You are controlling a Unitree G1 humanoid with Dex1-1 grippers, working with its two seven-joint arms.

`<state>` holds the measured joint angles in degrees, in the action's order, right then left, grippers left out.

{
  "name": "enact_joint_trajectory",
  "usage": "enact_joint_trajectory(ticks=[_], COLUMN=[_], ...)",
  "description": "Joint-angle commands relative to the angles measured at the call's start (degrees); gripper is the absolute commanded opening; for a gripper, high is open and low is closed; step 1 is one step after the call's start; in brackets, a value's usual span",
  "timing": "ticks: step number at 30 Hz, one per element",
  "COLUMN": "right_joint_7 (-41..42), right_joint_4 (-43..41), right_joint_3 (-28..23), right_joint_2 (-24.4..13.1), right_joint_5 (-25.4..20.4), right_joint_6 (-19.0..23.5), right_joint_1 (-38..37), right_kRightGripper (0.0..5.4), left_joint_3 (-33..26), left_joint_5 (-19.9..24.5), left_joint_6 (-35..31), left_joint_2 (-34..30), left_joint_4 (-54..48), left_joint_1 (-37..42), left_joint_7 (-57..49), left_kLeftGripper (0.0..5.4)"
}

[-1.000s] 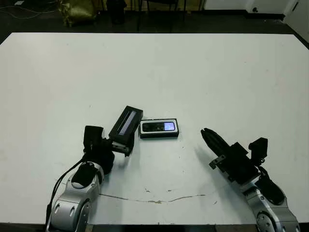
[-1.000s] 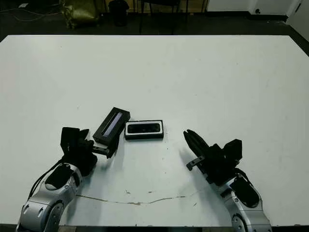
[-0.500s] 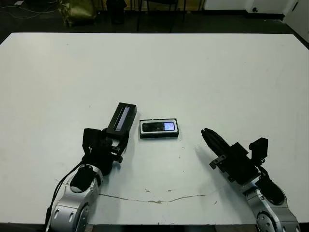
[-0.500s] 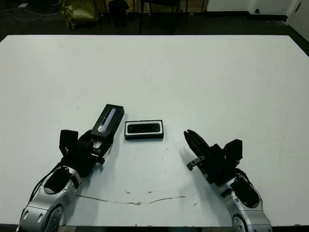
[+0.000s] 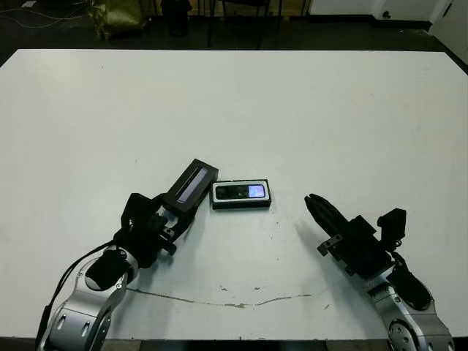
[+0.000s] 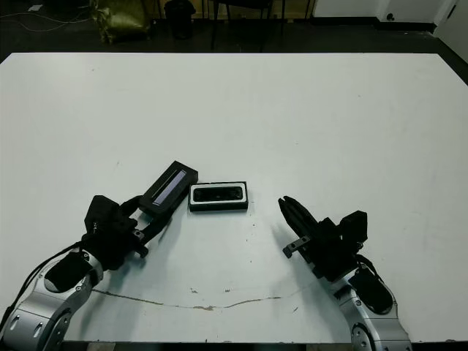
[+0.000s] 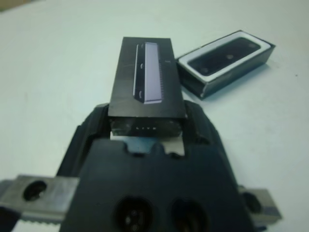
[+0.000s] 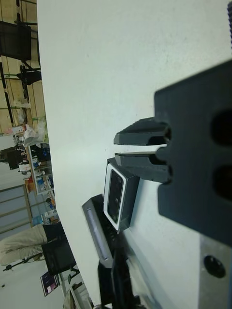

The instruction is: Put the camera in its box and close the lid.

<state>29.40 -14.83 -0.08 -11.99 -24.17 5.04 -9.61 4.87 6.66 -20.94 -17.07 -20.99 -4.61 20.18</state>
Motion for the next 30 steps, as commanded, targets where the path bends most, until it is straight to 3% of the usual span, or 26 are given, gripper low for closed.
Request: enact_joint_trajectory(ticks=[1, 7, 13, 19, 30], right_joint_7=[-0.48, 0.25, -0.67, 0.20, -1.57], right_joint_4=[0.57, 1.69, 0.73, 1.65, -0.74], right_joint_3=[-0.11, -0.03, -0.06, -0.41, -2.02], right_joint_2=[0.19, 0.58, 0.55, 0.44, -0.39], right_joint_5=[0.30, 0.24, 0.36, 0.66, -0.14], right_joint_6=[0.45, -0.40, 0.89, -0.36, 3.82], right_joint_1=[-0.90, -0.55, -0.83, -0.42, 0.22], right_kRightGripper=[0.00, 0.00, 0.00, 0.00, 0.00], left_joint_3=[-4.64, -10.74, -8.89, -2.79, 6.29], left_joint_5=[1.69, 7.70, 12.38, 11.93, 8.74], left_joint_6=[1.80, 0.08, -5.16, -6.00, -0.92], left_joint_2=[-4.10, -12.69, -19.06, -21.98, -19.73], left_joint_4=[1.36, 4.43, 10.87, 18.03, 29.52], left_joint_1=[3.59, 13.65, 22.37, 29.65, 38.13], left_joint_7=[3.11, 12.63, 24.06, 33.85, 46.10], left_kLeftGripper=[2.26, 2.26, 2.26, 2.26, 2.26])
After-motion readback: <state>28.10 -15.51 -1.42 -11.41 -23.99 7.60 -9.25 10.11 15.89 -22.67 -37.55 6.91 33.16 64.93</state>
